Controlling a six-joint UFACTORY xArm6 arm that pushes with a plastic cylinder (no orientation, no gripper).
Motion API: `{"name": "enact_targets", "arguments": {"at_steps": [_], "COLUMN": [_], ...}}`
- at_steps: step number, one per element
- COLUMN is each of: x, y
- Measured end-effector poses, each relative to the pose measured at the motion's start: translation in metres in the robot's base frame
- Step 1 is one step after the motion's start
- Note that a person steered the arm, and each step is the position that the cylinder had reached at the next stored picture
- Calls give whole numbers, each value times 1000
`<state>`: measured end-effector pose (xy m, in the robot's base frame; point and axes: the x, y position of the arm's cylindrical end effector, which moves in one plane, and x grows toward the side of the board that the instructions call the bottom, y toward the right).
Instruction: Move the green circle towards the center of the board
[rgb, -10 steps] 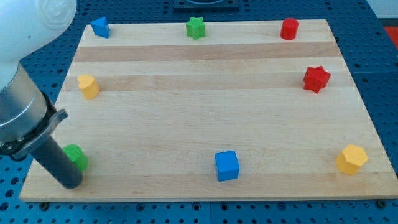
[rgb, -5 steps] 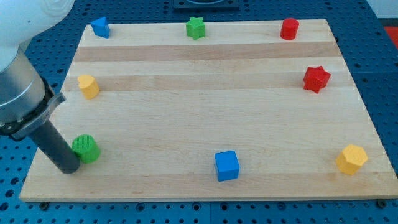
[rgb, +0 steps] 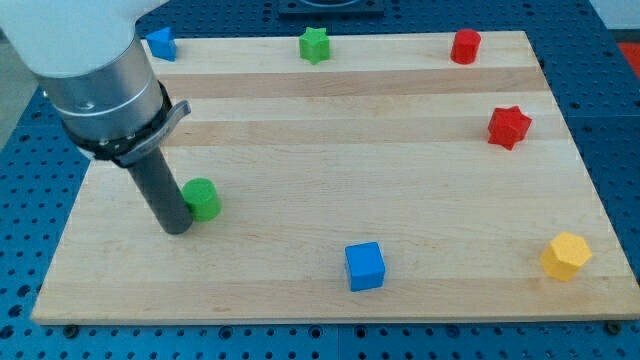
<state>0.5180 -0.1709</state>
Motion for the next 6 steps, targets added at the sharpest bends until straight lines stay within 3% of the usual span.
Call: {"name": "enact_targets", "arguments": {"at_steps": [4,6], "x": [-81,-107], "y": [36,100]}}
